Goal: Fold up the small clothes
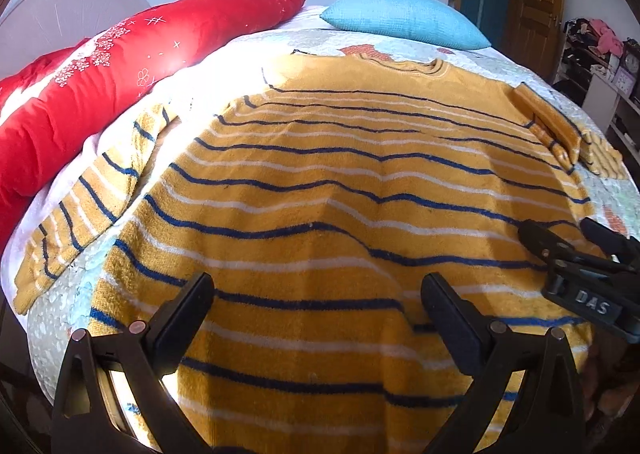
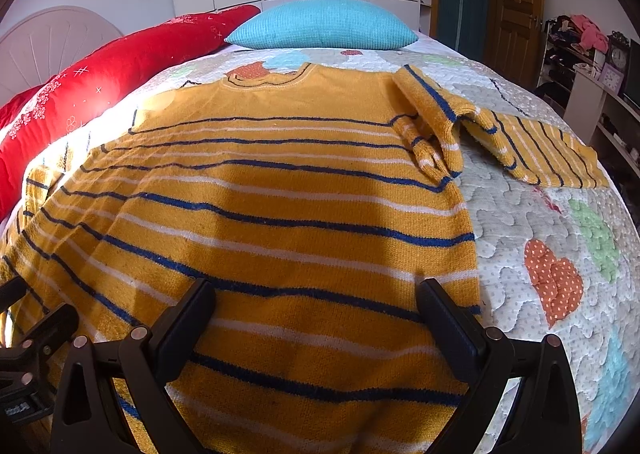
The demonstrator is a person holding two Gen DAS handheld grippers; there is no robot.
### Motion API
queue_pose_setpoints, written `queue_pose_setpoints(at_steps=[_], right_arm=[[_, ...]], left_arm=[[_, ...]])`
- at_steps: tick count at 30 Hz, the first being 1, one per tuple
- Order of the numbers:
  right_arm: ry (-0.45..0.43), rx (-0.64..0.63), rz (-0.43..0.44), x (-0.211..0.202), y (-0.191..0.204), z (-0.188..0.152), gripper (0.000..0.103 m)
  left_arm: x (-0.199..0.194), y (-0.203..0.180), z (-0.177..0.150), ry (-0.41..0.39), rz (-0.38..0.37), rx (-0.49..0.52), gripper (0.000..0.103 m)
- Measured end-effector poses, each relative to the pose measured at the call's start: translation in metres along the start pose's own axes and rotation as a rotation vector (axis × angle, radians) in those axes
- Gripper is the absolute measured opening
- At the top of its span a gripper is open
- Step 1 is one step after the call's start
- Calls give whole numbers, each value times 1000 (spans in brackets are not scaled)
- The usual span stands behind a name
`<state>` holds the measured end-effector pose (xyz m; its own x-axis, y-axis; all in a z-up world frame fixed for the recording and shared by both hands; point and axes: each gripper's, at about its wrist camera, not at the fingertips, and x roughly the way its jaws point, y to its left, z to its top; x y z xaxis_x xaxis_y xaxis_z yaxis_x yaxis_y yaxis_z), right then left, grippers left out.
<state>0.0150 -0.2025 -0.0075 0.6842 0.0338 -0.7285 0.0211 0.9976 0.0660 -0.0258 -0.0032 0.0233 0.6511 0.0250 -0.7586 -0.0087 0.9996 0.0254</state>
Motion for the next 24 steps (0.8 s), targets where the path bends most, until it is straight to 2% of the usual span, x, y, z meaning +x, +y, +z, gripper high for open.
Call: queue_pose_setpoints(at_steps=[5, 13, 14, 16, 18, 20, 24], right_arm=[[3, -6, -7, 1, 1, 1, 102], [63, -47, 24, 4, -2, 5, 103], [77, -56, 38, 1, -4, 7, 100], [38, -25, 110, -19, -13, 6, 92], [5, 12, 180, -41, -25, 3, 92], [0, 24, 194, -56, -37, -4, 92], [75, 86, 236, -66, -64, -27, 92]], left_arm=[[-34, 6, 0, -51, 42, 25, 103], [-59, 63, 2, -56, 33, -128, 103], [-61, 73, 1, -52, 36, -142, 103], [-62, 89, -3, -44, 43, -160, 103], [-62, 104, -9, -38, 50, -178, 103], [-58, 116, -16, -18, 52, -192, 103], [-47, 128, -32, 14, 37, -197, 103]])
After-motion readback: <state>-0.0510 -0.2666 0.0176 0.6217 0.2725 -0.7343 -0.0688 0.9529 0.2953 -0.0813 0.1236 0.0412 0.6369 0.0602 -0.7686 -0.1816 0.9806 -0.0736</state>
